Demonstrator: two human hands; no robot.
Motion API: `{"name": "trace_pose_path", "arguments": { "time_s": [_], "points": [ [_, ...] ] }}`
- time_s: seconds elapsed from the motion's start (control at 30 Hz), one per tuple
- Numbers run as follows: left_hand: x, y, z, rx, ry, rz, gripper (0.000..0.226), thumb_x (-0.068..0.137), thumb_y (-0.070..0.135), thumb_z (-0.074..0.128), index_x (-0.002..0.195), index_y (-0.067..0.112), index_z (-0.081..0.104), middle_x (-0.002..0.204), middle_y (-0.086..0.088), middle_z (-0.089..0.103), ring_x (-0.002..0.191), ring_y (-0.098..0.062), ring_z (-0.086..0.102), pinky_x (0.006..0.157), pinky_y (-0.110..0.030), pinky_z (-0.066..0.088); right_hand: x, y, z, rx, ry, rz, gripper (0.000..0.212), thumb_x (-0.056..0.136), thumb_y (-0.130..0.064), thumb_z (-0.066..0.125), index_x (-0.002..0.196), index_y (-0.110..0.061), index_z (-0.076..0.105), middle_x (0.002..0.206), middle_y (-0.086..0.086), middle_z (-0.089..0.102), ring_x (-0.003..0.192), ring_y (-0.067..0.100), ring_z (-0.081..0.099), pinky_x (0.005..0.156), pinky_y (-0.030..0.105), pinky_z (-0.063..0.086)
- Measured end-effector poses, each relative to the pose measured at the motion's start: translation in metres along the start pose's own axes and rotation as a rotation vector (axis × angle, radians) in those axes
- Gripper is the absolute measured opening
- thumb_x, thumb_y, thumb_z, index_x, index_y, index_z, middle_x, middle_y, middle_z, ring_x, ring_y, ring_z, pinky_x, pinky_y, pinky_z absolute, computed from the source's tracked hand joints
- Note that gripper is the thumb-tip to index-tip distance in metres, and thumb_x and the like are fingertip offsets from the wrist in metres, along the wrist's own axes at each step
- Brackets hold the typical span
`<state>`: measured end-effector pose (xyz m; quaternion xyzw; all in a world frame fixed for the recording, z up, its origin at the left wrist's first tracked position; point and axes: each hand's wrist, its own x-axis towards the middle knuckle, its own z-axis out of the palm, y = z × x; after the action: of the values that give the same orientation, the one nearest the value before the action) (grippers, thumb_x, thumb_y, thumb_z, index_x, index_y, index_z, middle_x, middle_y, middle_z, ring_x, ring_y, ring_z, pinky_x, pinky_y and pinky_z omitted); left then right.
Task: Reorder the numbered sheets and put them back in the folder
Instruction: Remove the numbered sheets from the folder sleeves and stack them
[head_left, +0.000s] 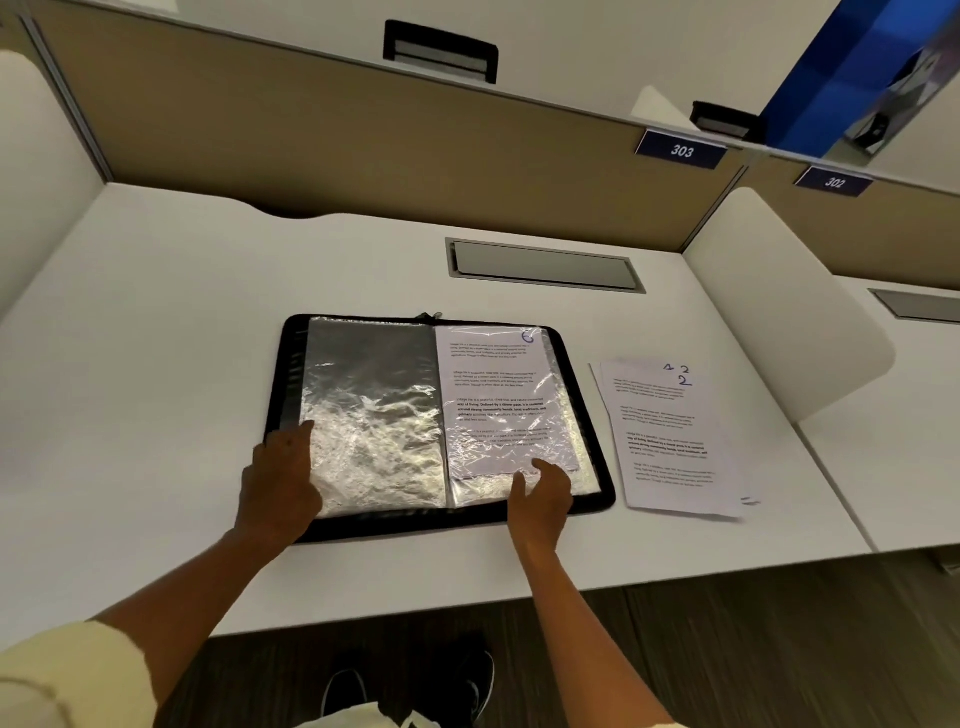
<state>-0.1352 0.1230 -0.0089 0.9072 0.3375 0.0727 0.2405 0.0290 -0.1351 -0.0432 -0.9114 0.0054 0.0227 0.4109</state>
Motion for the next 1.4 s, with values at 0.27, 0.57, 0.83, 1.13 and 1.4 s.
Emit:
{"name": "trace_pose_path", "arguments": {
  "time_s": [0.27, 0.57, 0.83, 1.13, 1.4],
  "points": [
    [0.020, 0.047, 0.026, -0.048, -0.077, 0.346, 0.062, 0.056, -0.023, 0.059, 0.109, 0.009, 0.064, 0.116, -0.011, 0.062, 0.109, -0.036, 0.058, 0.084, -0.043, 0.051, 0.024, 0.014, -0.026, -0.140, -0.037, 0.100, 0.048, 0.101, -0.024, 0.058, 0.147, -0.014, 0.047, 0.163, 0.016, 0.023, 0.149, 0.032, 0.024, 0.115, 0.048, 0.033],
    [0.021, 0.115, 0.054, -0.093, -0.324, 0.418, 0.060, 0.082, -0.005, 0.050, 0.140, 0.011, 0.049, 0.142, -0.009, 0.047, 0.133, -0.030, 0.041, 0.110, -0.036, 0.034, 0.046, 0.023, -0.047, -0.017, 0.116, 0.081, 0.017, 0.096, -0.011, 0.063, 0.113, -0.009, 0.066, 0.108, 0.006, 0.064, 0.104, 0.027, 0.061, 0.085, 0.036, 0.050],
    [0.031, 0.158, 0.073, -0.034, -0.369, 0.414, 0.057, 0.091, 0.004, 0.050, 0.147, 0.011, 0.040, 0.150, -0.009, 0.040, 0.142, -0.027, 0.032, 0.115, -0.033, 0.026, 0.061, 0.019, -0.061, 0.106, 0.102, -0.018, 0.020, 0.093, -0.013, 0.071, 0.112, -0.008, 0.070, 0.088, -0.001, 0.071, 0.073, 0.009, 0.062, 0.071, 0.025, 0.054],
    [0.035, 0.194, 0.095, -0.042, -0.375, 0.410, 0.059, 0.098, 0.021, 0.050, 0.152, 0.013, 0.029, 0.145, -0.010, 0.044, 0.132, -0.028, 0.041, 0.110, -0.039, 0.034, 0.055, 0.011, -0.053, 0.225, -0.019, -0.144, 0.008, 0.088, -0.019, 0.076, 0.093, -0.024, 0.072, 0.100, -0.006, 0.062, 0.094, 0.008, 0.059, 0.083, 0.024, 0.051],
    [0.037, 0.207, 0.103, -0.082, -0.320, 0.461, 0.082, 0.098, 0.022, 0.057, 0.153, 0.035, -0.002, 0.130, -0.012, 0.055, 0.120, -0.028, 0.052, 0.100, -0.038, 0.044, 0.052, -0.003, -0.051, 0.309, -0.270, -0.297, 0.007, 0.092, -0.017, 0.072, 0.097, -0.021, 0.070, 0.103, -0.011, 0.063, 0.101, 0.002, 0.058, 0.086, 0.009, 0.044]
  ]
}}
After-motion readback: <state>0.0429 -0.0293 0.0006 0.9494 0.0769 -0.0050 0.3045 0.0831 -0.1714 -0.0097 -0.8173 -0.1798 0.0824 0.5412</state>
